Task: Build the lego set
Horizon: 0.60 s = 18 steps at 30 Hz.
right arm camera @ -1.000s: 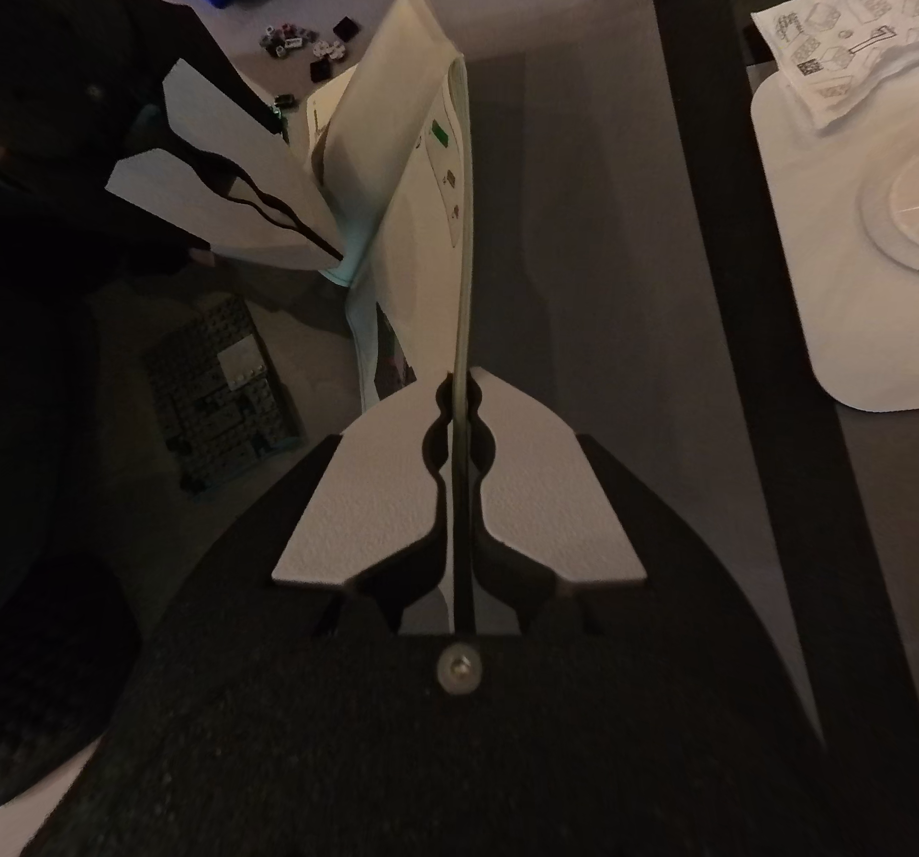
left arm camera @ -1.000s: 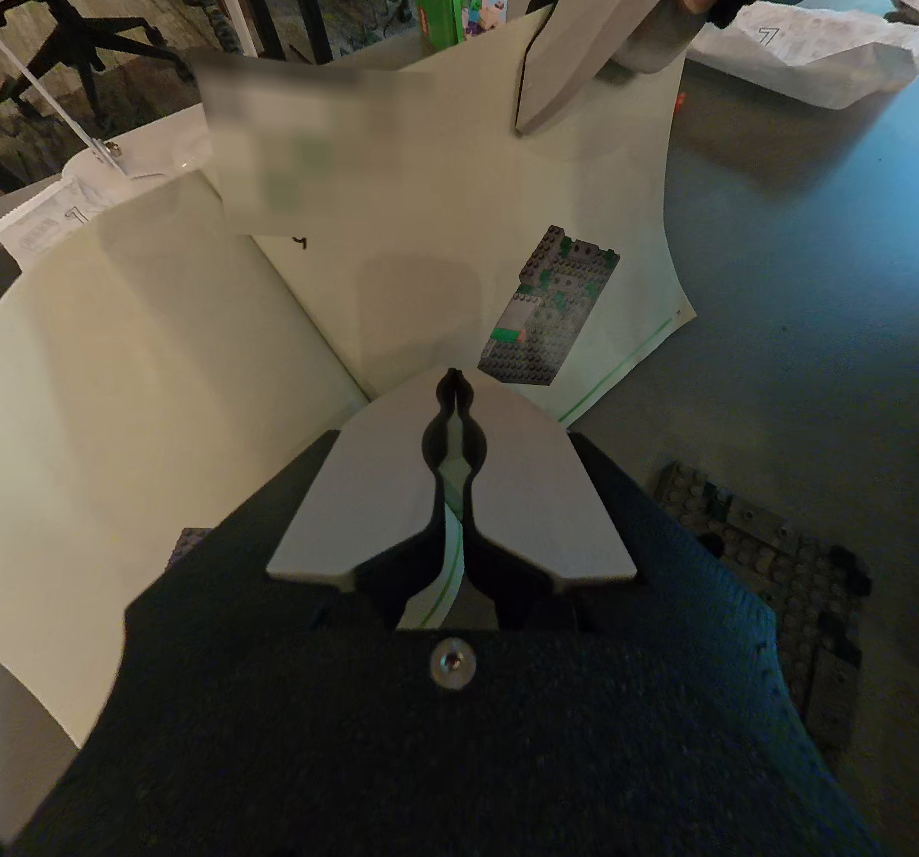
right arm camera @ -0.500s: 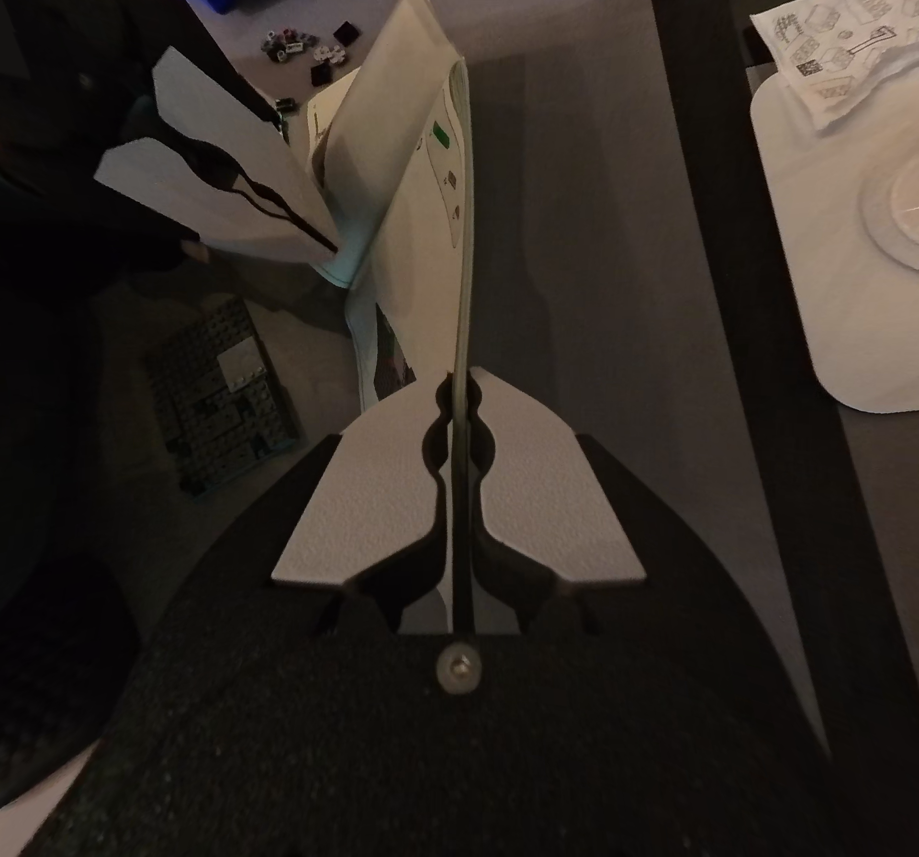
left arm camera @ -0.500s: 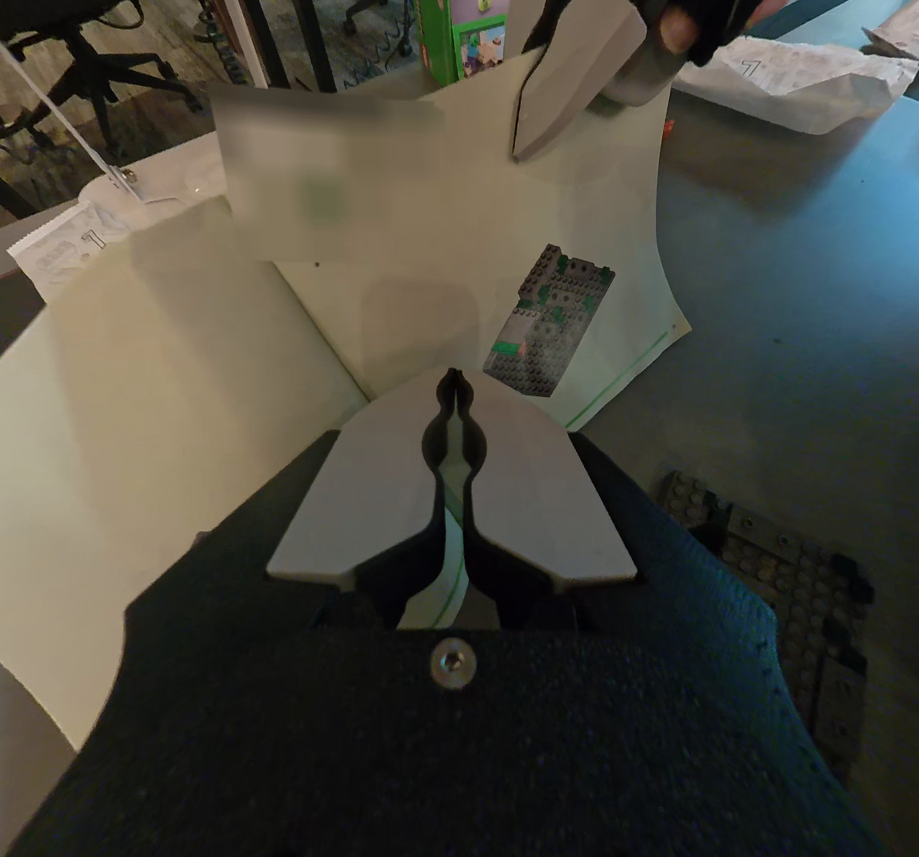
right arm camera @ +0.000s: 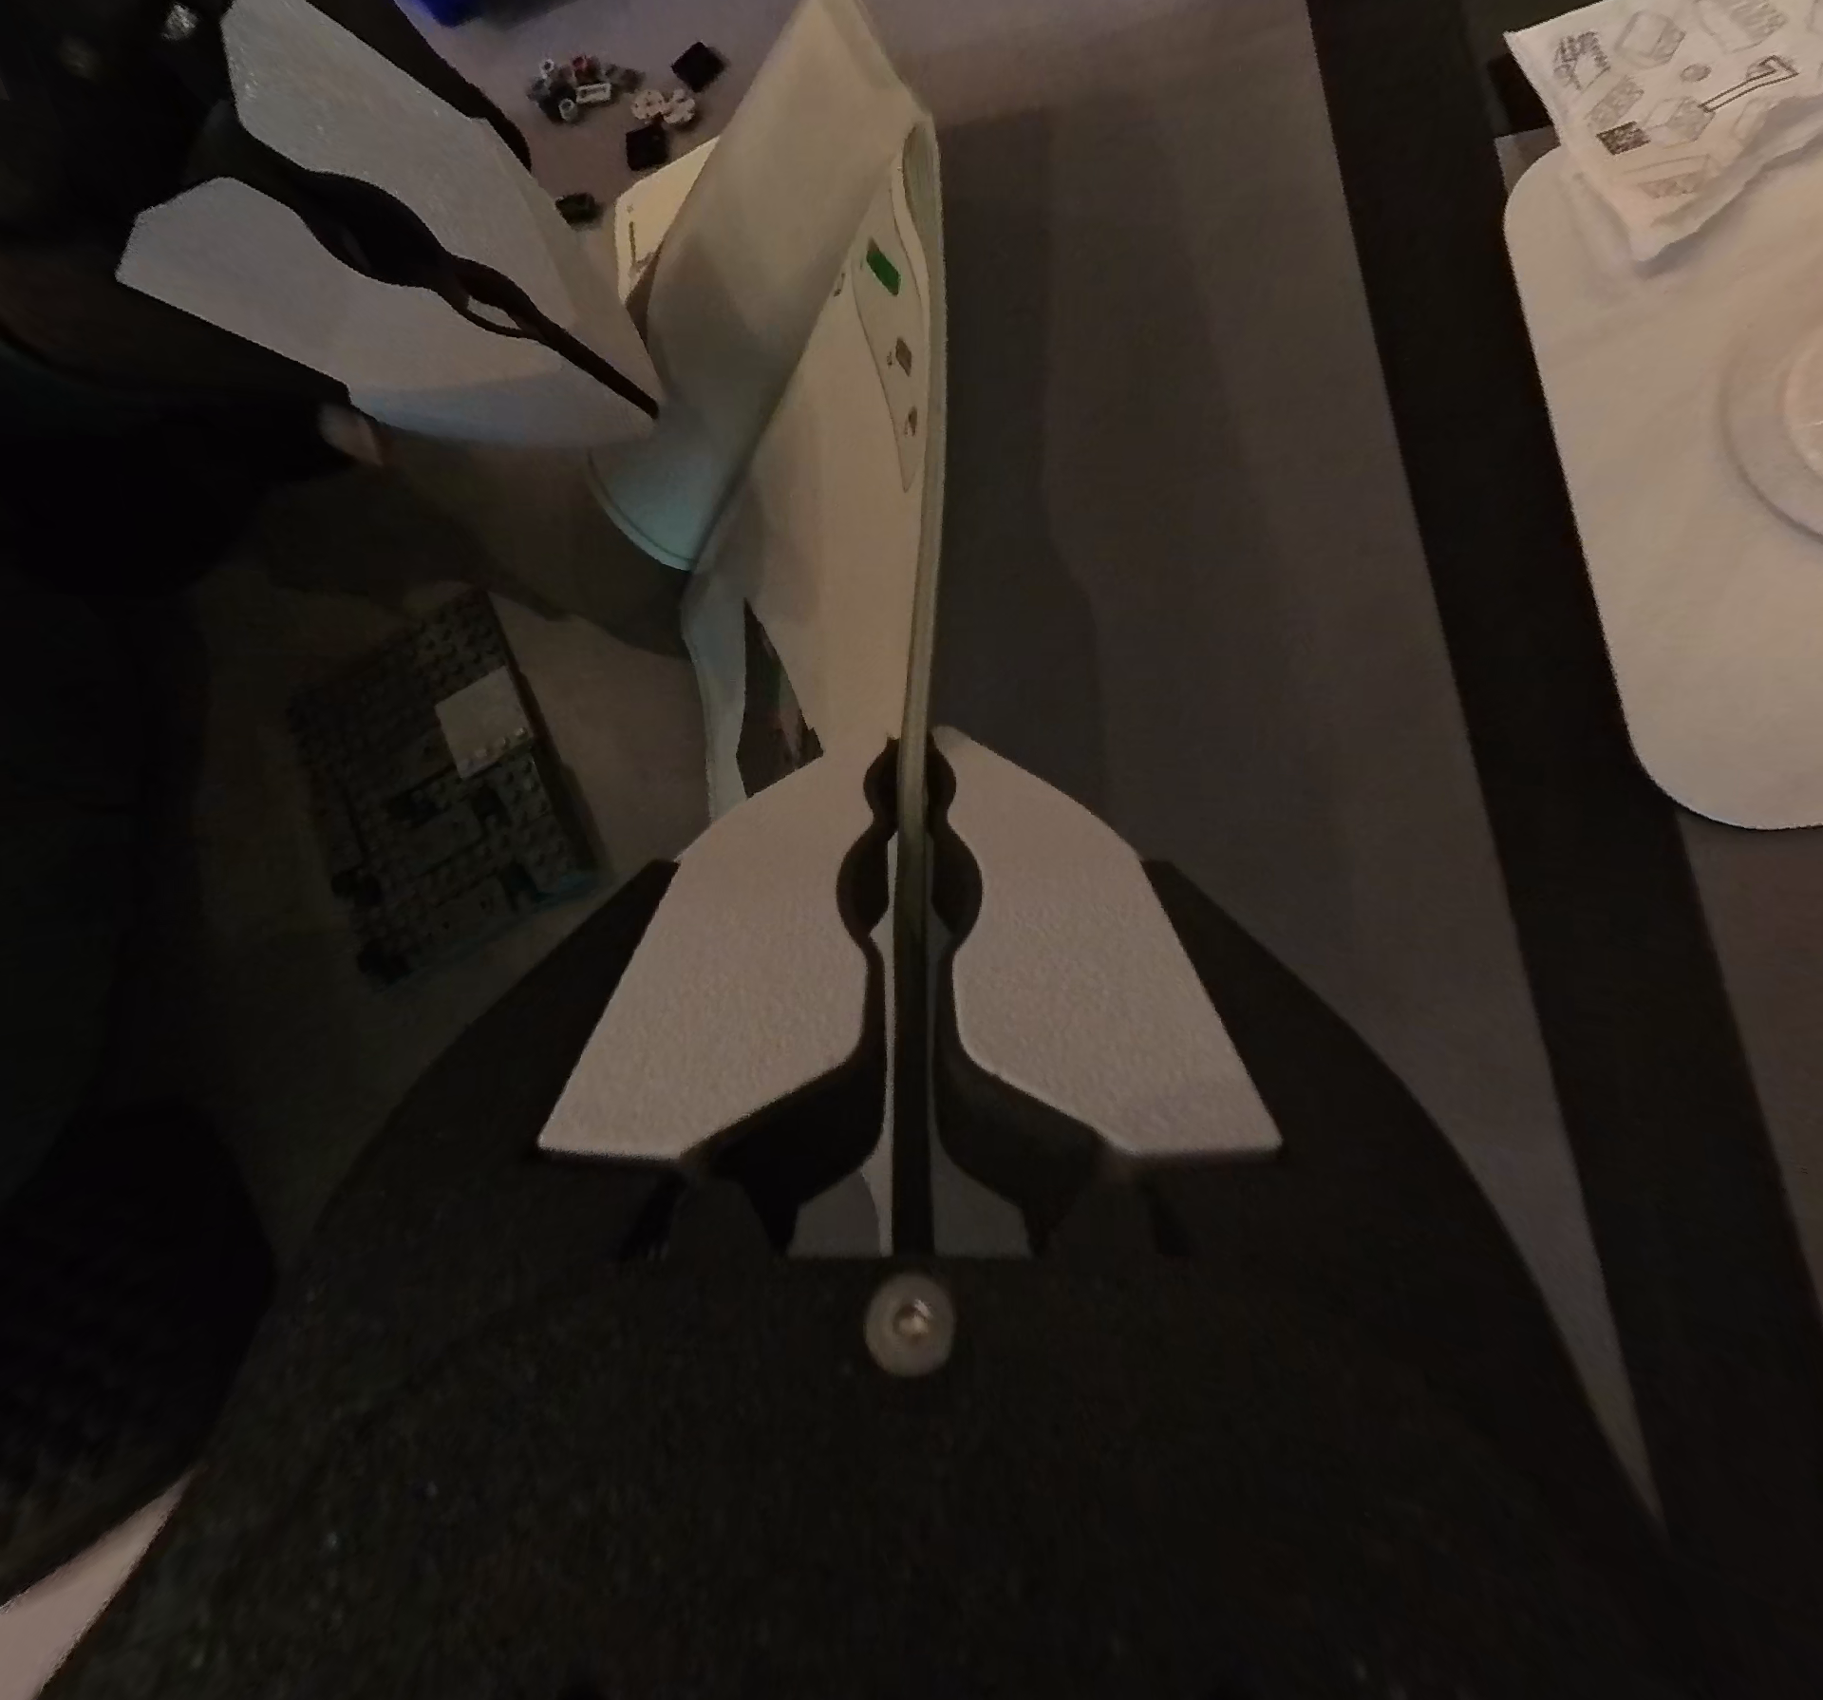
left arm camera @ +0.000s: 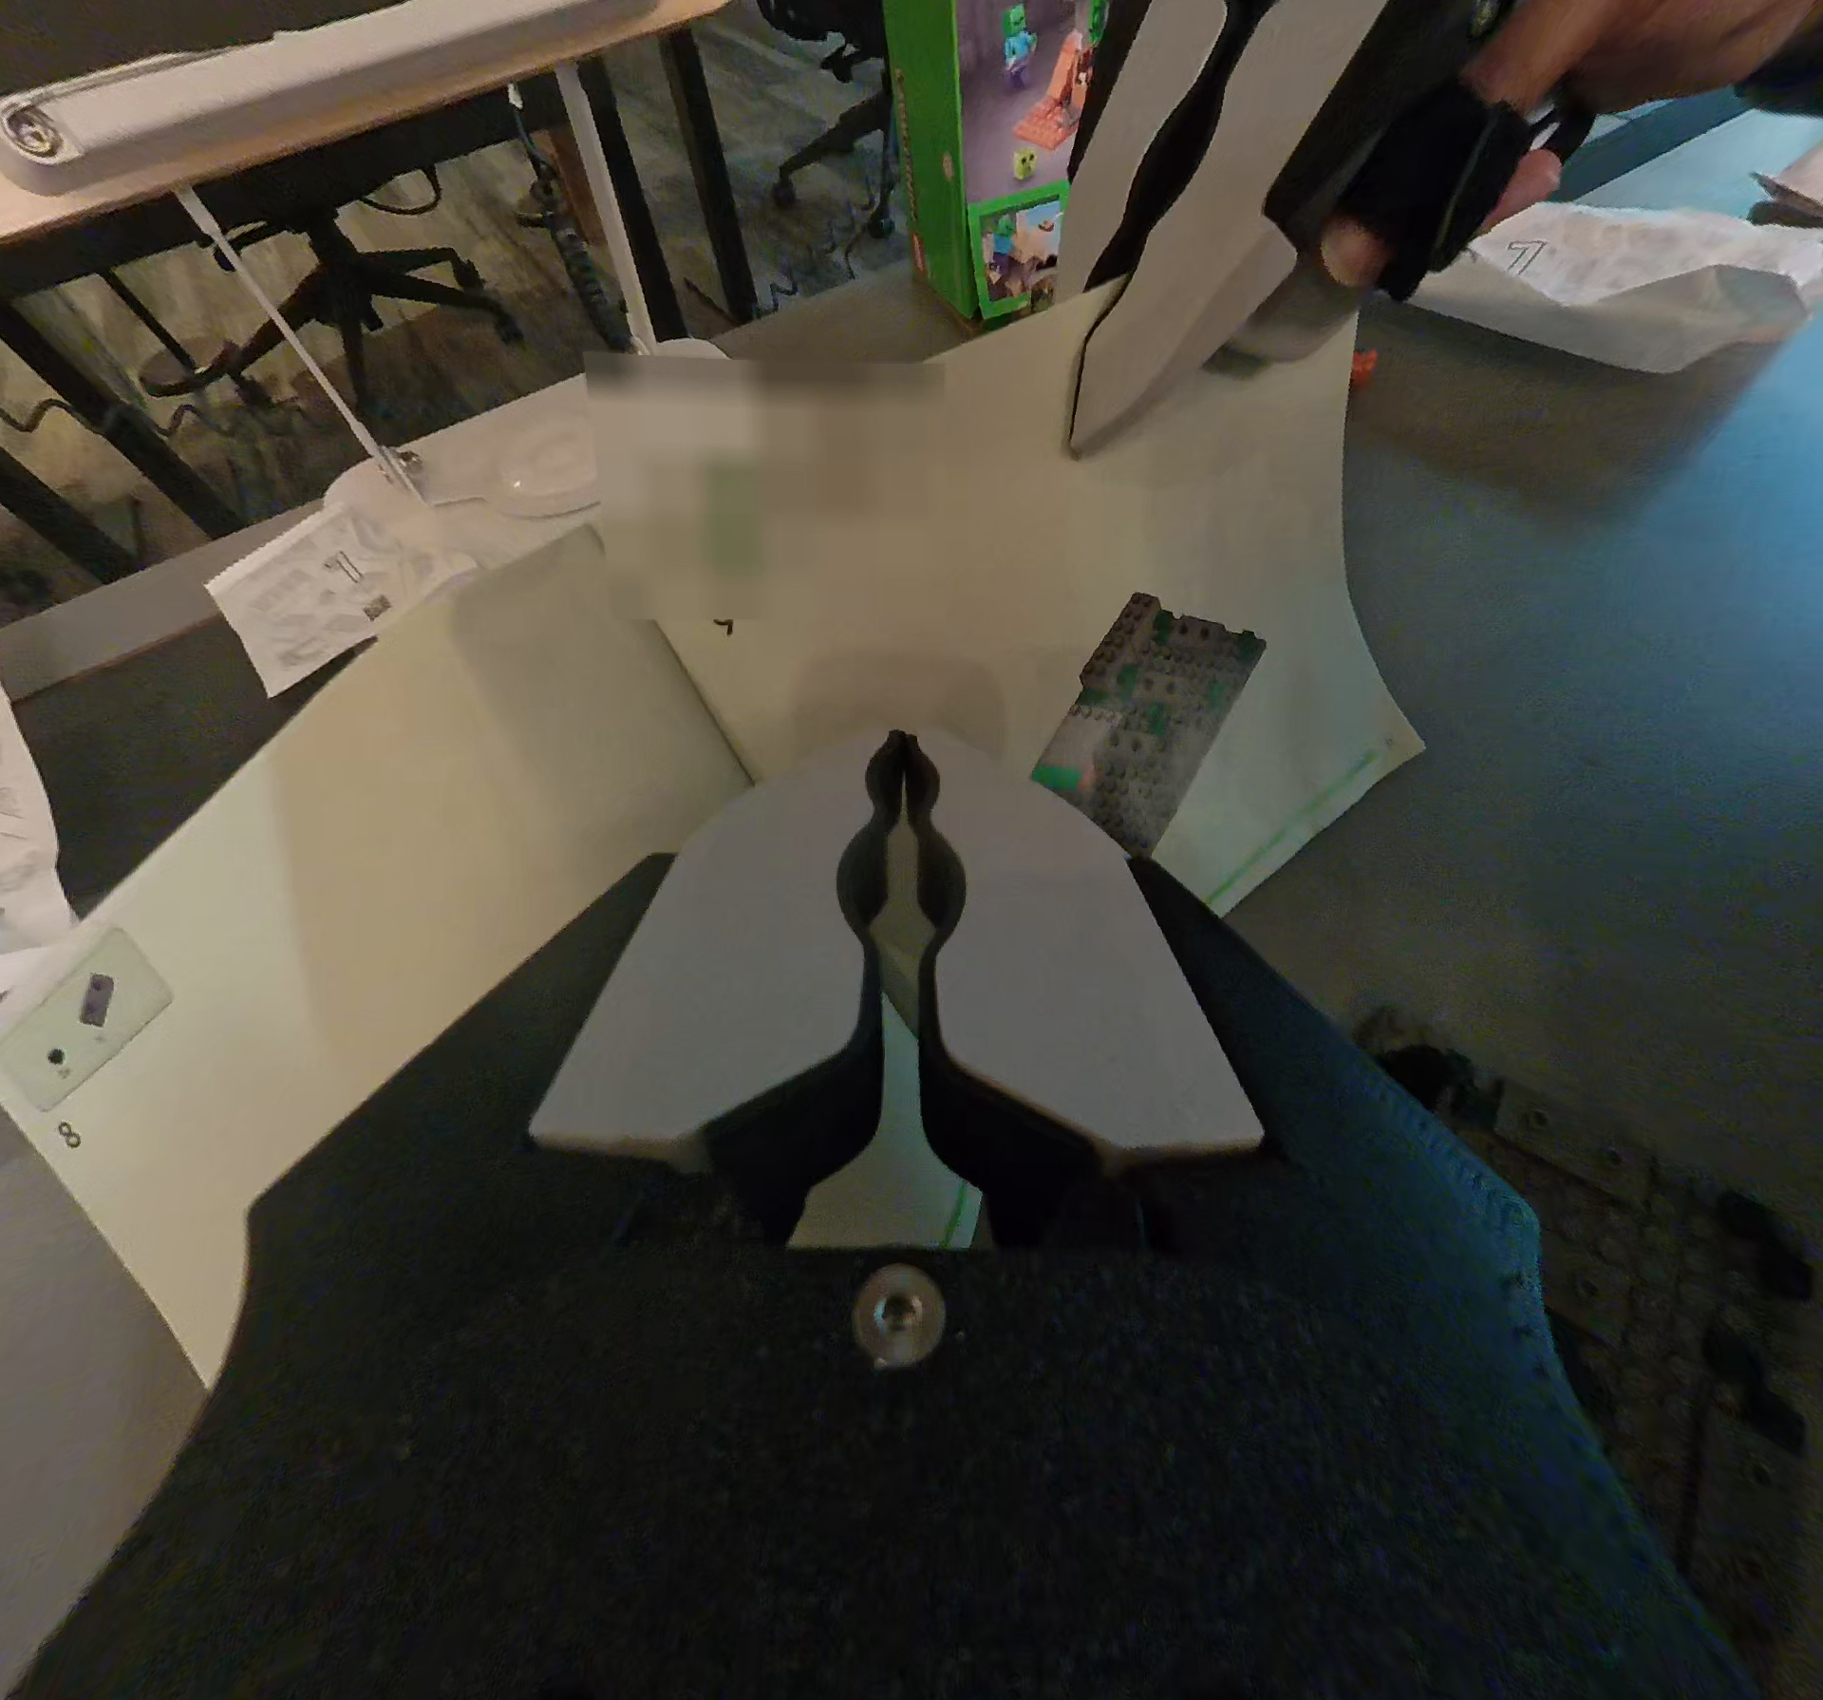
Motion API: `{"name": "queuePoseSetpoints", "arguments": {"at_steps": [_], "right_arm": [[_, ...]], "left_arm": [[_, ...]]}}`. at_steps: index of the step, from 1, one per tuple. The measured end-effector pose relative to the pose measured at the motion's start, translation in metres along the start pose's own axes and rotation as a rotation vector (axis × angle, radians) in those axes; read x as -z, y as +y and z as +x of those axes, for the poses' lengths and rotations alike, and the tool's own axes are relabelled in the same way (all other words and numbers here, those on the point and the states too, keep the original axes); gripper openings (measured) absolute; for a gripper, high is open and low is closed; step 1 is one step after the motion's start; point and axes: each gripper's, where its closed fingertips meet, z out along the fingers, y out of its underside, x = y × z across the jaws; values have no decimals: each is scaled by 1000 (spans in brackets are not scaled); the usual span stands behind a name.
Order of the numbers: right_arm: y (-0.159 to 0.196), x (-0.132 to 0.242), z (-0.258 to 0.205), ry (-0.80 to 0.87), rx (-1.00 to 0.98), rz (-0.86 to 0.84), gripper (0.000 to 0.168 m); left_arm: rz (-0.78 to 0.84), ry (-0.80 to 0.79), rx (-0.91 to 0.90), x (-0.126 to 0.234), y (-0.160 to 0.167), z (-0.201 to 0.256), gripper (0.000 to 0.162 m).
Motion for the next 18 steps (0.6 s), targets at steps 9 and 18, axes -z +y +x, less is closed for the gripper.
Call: {"name": "queuePoseSetpoints", "arguments": {"at_steps": [9,18], "right_arm": [[0,-1,2,-1,-9,-4,3],[1,-2,3,0,-14,-8,3]], "left_arm": [[-9,0,-20,-1,3,3,0],[-23,-4,-27,-2,7,4,0]]}}
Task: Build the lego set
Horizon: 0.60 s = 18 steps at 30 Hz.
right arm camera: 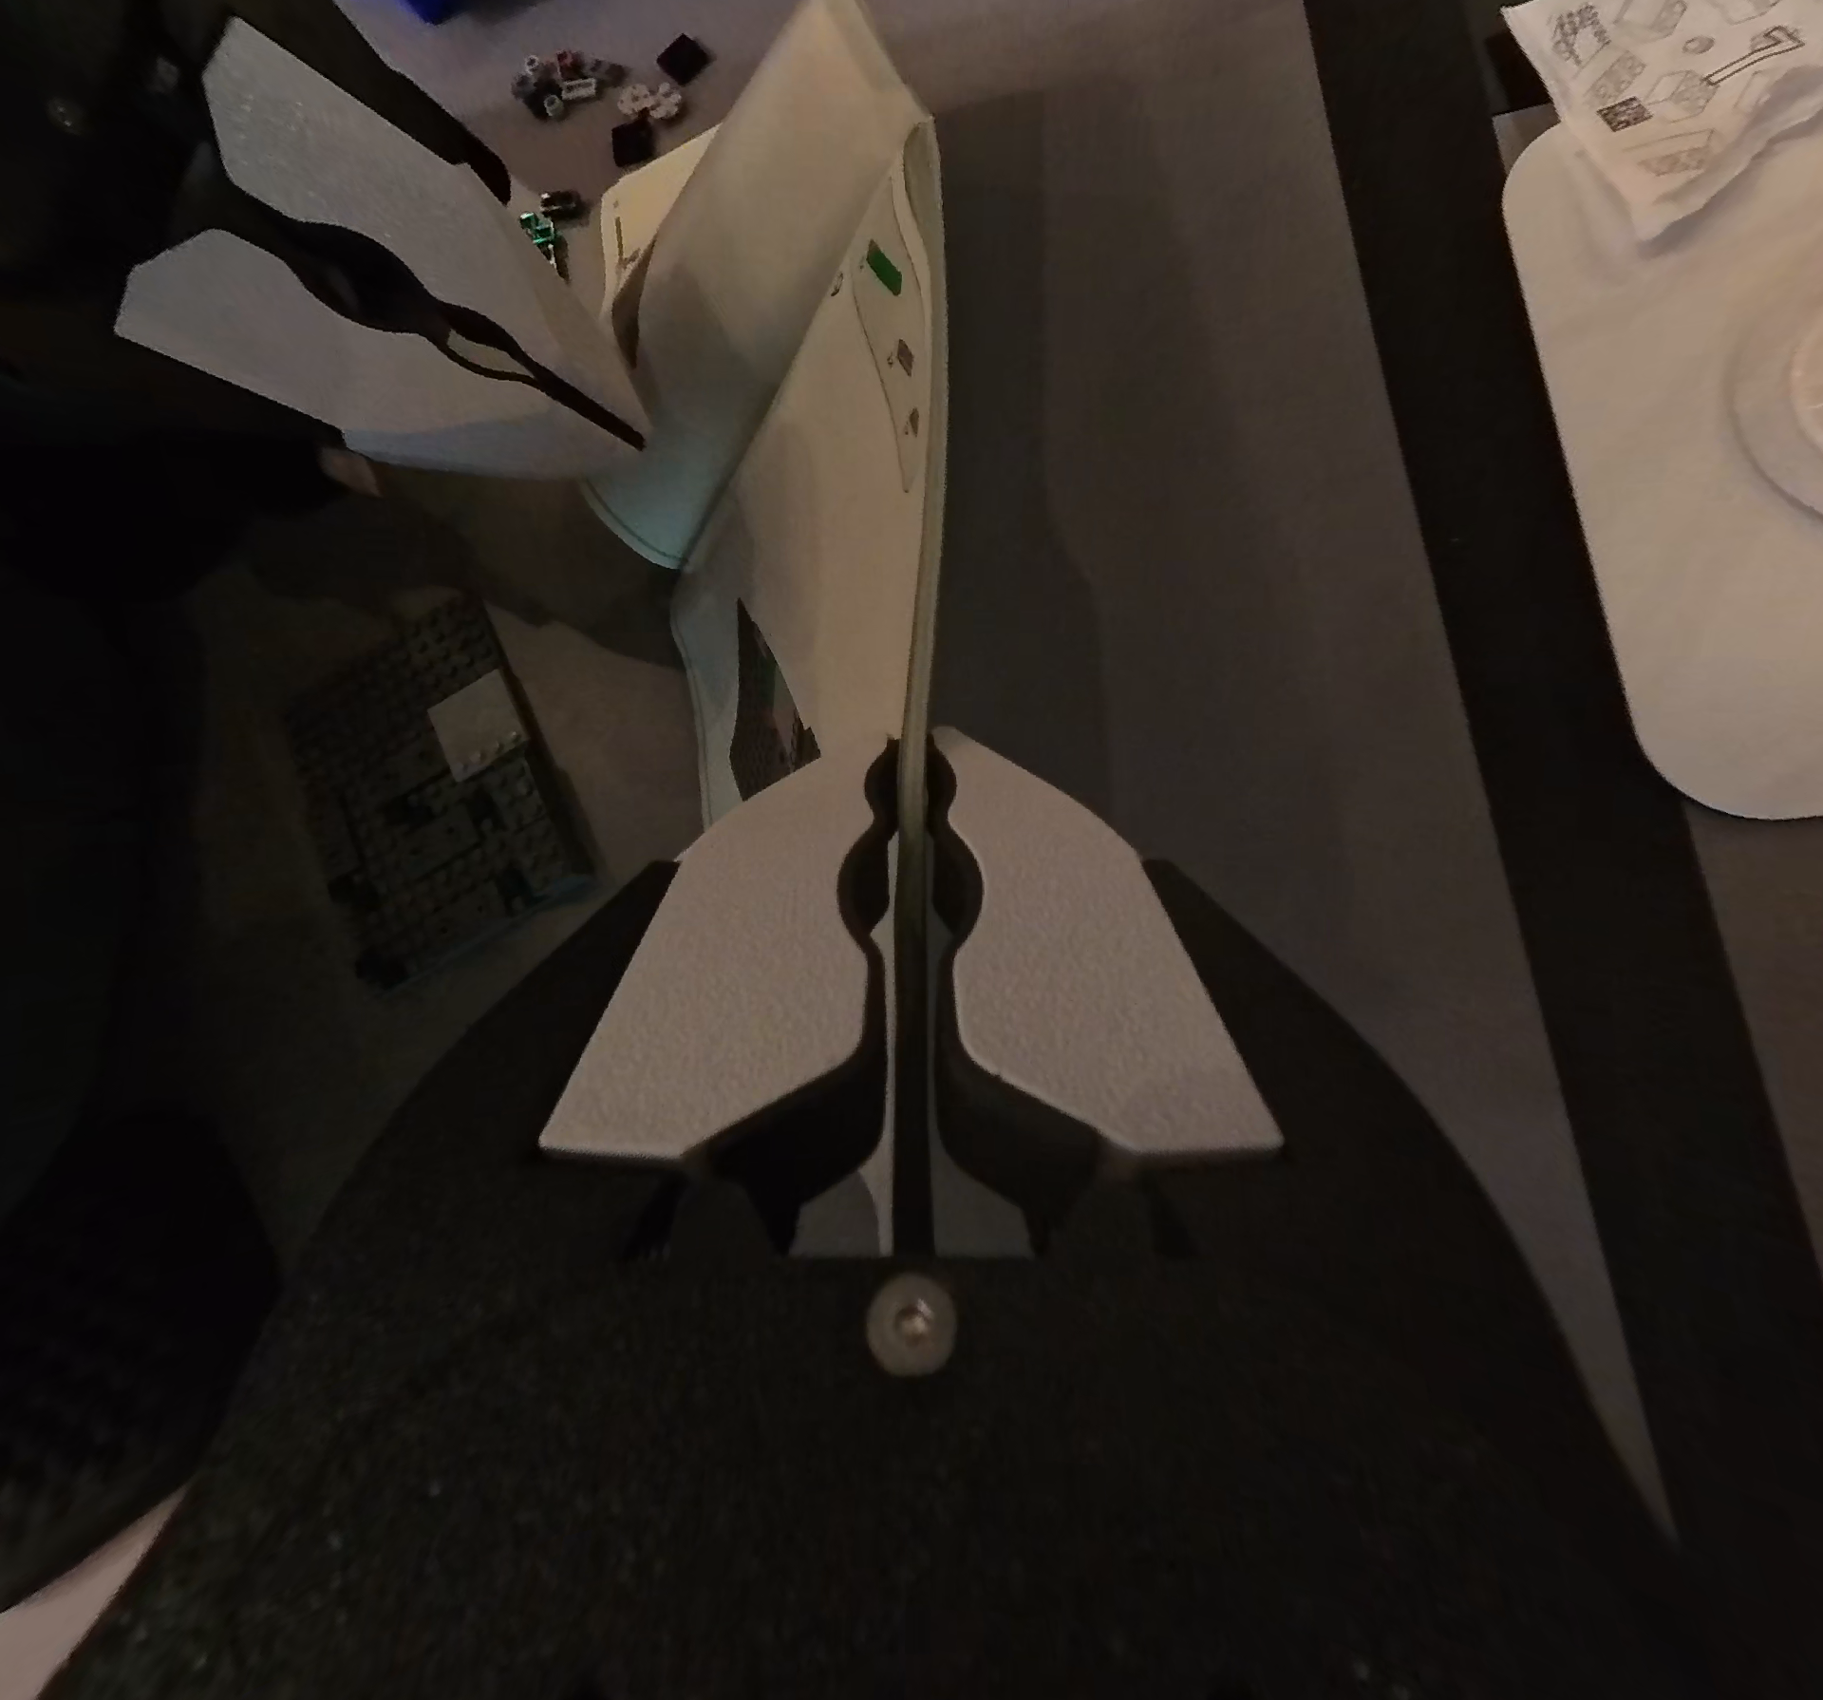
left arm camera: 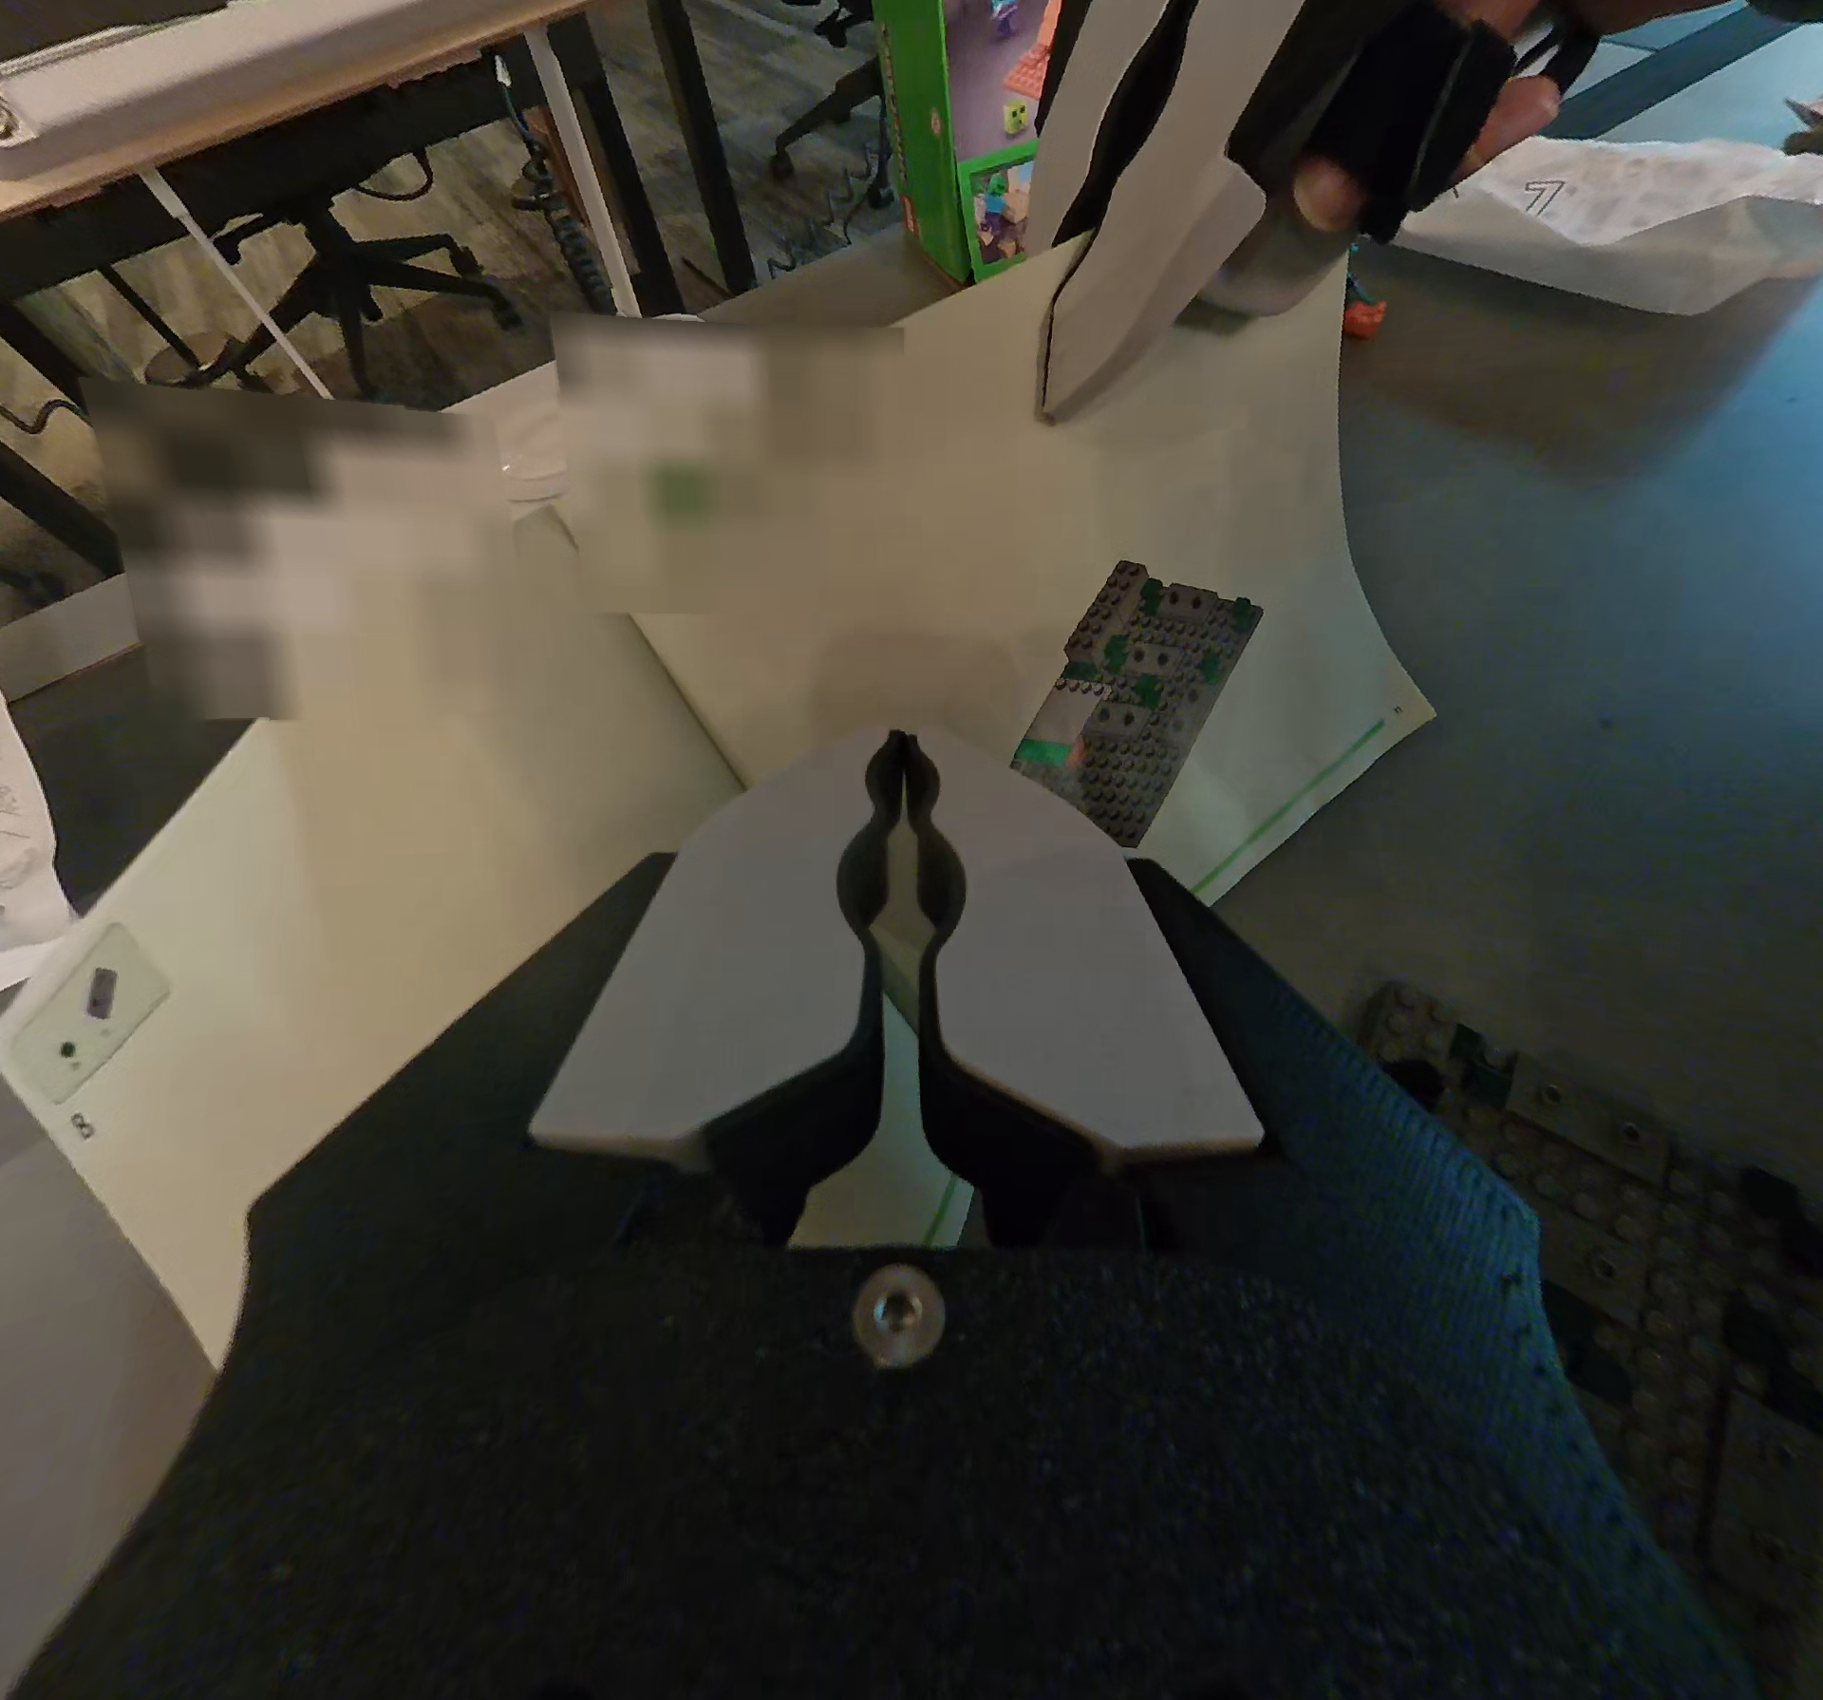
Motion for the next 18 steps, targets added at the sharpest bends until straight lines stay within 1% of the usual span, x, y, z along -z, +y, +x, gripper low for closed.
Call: {"name": "queuePoseSetpoints", "arguments": {"at_steps": [12,18], "right_arm": [[0,0,-1,-3,2,9,3],[0,0,-1,-4,3,12,3]], "left_arm": [[23,-59,-19,1,-6,-8,0],[21,-56,-26,0,-5,-7,0]]}}
